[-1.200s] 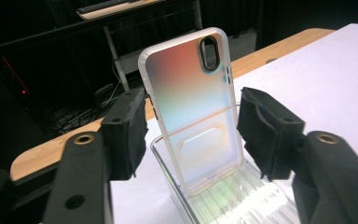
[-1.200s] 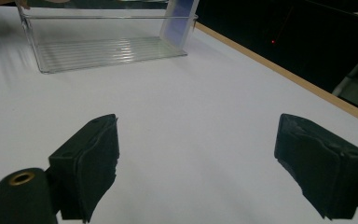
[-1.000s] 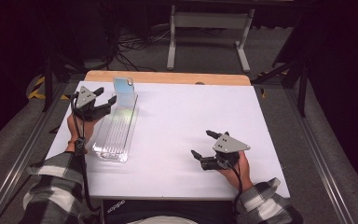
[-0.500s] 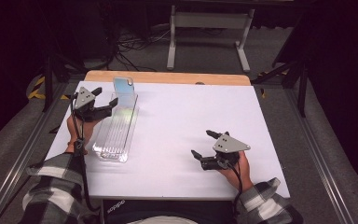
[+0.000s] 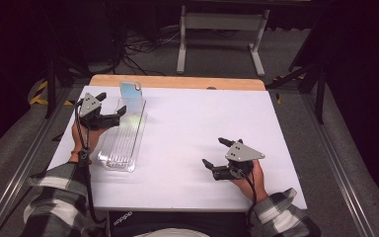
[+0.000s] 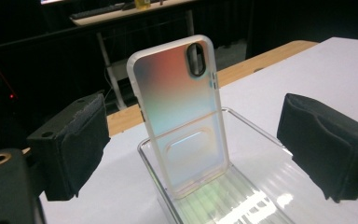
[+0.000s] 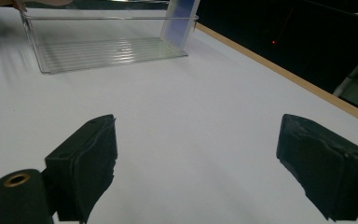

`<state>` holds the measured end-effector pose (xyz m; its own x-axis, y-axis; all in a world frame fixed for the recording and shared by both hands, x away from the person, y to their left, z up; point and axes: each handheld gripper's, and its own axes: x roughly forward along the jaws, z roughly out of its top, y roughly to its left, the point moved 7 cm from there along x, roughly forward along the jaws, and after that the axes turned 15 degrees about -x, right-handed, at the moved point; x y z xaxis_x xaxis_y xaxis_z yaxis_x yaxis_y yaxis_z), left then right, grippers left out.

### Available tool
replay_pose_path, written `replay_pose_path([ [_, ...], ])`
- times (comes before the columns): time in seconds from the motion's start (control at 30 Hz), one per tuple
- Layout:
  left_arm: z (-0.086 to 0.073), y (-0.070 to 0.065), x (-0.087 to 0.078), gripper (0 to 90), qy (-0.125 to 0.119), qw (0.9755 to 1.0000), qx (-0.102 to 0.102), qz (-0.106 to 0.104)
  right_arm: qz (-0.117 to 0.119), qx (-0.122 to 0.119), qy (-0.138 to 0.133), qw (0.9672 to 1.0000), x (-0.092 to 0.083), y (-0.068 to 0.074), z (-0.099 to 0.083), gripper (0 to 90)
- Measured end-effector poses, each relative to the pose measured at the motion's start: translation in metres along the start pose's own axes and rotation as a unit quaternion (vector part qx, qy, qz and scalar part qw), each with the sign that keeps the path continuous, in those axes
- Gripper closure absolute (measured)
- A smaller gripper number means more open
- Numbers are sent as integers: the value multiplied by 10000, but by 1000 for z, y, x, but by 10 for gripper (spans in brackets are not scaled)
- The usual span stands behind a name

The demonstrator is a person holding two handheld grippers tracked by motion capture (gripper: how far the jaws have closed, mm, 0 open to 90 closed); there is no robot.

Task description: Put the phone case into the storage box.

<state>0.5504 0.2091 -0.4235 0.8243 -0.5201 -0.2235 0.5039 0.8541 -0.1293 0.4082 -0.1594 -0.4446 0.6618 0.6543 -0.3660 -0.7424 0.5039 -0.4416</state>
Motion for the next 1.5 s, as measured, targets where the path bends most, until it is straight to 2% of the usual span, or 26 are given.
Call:
replay_pose_path([
  [0.1,1,-2,0,76,-37,10000,61,3,0,2,2,10000,0,0,0,126],
  [0.37,1,-5,-2,31,-107,9999,30,-37,-6,1,-3,10000,0,0,0,123],
  [0.63,3,-9,-5,28,-159,9998,39,-86,-26,6,-14,10000,0,0,0,122],
  [1.5,7,-34,-15,38,-123,9987,16,-492,-51,-53,-41,10000,-3,-1,2,125],
])
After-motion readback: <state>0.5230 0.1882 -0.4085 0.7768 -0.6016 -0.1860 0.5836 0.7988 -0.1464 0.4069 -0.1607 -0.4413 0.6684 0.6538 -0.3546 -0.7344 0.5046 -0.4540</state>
